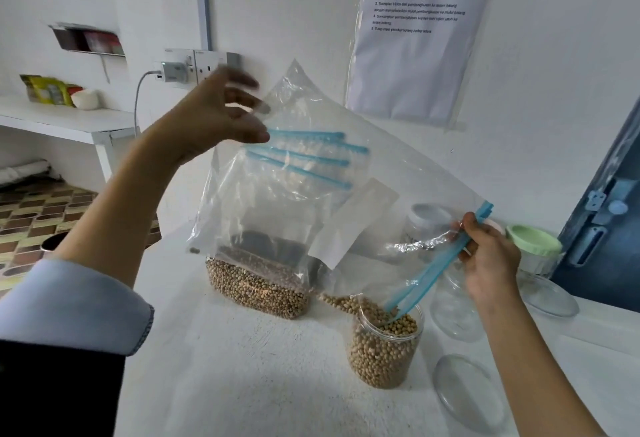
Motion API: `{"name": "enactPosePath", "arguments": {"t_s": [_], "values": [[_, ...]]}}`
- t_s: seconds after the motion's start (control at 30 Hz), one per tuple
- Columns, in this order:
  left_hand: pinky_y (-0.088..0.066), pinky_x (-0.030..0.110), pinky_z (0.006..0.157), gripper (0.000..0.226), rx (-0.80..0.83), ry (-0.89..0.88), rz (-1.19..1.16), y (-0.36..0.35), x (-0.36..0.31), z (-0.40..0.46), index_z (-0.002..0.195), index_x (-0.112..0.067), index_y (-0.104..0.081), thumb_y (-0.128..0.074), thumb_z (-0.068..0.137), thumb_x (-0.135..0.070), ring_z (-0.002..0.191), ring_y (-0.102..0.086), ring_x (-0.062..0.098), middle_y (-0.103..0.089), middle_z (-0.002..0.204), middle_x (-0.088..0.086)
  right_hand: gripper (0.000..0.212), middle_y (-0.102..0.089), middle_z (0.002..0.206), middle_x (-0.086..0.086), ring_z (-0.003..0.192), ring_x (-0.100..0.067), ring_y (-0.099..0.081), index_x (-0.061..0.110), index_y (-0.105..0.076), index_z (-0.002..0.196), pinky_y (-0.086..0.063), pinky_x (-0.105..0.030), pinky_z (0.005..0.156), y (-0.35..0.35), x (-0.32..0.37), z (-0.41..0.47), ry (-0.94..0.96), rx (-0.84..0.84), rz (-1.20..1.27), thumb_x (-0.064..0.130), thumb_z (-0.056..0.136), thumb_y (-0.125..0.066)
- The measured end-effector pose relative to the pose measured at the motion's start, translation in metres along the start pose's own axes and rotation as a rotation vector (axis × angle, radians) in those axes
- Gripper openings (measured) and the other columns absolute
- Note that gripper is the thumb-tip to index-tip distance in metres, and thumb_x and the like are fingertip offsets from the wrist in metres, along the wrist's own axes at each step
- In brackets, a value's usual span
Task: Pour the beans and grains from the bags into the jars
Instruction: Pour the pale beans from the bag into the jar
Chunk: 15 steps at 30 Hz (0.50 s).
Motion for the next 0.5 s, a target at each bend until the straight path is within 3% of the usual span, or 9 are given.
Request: {"name": "enactPosePath", "arguments": {"t_s": [0.07,0.1,0.17,0.23,0.33,0.43,0.5], "values": [[-0.051,0.01,0.08,0.036,-0.02,0.018,0.155,-0.001,0.002,-0.002,0.109,-0.002,-0.065,-0.073,0.074,0.0,0.089,-0.067,0.002,-0.069,0.103,0.001,0.015,-0.067,0.056,0.006,0.051,-0.004,-0.061,0.013,-0.062,0.074,-0.051,-0.022,0.06,0.001,-0.001,0.001,0.002,-0.013,0.0,0.01,0.089,-0.064],[-0.05,0.009,0.083,0.032,-0.041,0.014,0.161,0.0,0.004,-0.002,0.107,0.0,-0.067,-0.073,0.075,-0.003,0.094,-0.067,0.002,-0.07,0.104,0.0,0.015,-0.067,0.057,0.006,0.052,-0.004,-0.061,0.013,-0.062,0.074,-0.051,-0.021,0.059,0.002,-0.002,0.001,0.004,-0.013,-0.003,0.01,0.09,-0.064],[-0.054,0.016,0.082,0.021,-0.09,0.015,0.111,-0.001,0.008,-0.005,0.102,-0.002,-0.069,-0.069,0.081,-0.006,0.087,-0.069,0.005,-0.072,0.099,-0.001,0.015,-0.067,0.057,0.007,0.053,-0.005,-0.062,0.013,-0.062,0.074,-0.051,-0.02,0.056,0.001,-0.003,0.0,0.008,-0.014,-0.006,0.011,0.09,-0.063],[-0.057,0.025,0.07,0.014,-0.127,0.047,0.161,-0.003,0.013,-0.005,0.098,-0.006,-0.07,-0.059,0.091,-0.011,0.071,-0.069,0.007,-0.072,0.09,0.001,0.016,-0.067,0.057,0.007,0.055,-0.005,-0.061,0.013,-0.062,0.074,-0.052,-0.02,0.055,0.0,-0.002,-0.001,0.013,-0.024,-0.001,0.011,0.089,-0.063],[-0.052,0.021,0.049,0.02,-0.175,0.055,0.236,-0.012,0.017,-0.006,0.105,-0.009,-0.064,-0.045,0.1,-0.015,0.047,-0.058,0.009,-0.058,0.067,0.004,0.015,-0.065,0.055,0.007,0.054,-0.006,-0.06,0.011,-0.062,0.074,-0.054,-0.021,0.06,-0.001,0.001,-0.003,0.027,-0.028,0.018,0.009,0.089,-0.063],[-0.042,0.023,0.054,0.024,-0.126,0.017,0.331,-0.019,0.016,-0.008,0.124,-0.01,-0.043,-0.043,0.1,-0.01,0.058,-0.044,0.009,-0.044,0.078,0.001,0.015,-0.065,0.054,0.007,0.052,-0.006,-0.059,0.011,-0.062,0.075,-0.054,-0.02,0.059,-0.001,0.001,-0.005,0.032,-0.038,0.025,0.009,0.09,-0.063],[-0.045,0.018,0.056,0.057,0.056,0.03,0.356,-0.023,0.018,-0.01,0.133,-0.01,-0.025,-0.057,0.089,0.005,0.065,-0.042,0.008,-0.037,0.084,-0.002,0.015,-0.065,0.053,0.007,0.051,-0.005,-0.059,0.011,-0.062,0.074,-0.053,-0.02,0.057,0.001,0.0,-0.004,0.022,-0.05,0.035,0.009,0.09,-0.063]]}}
Point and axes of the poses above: each hand's wrist, its own z-axis towards the middle knuckle, its own y-axis out of the back of the hand, x = y × z, the point moved 4 cm from there along z, towards the middle knuckle
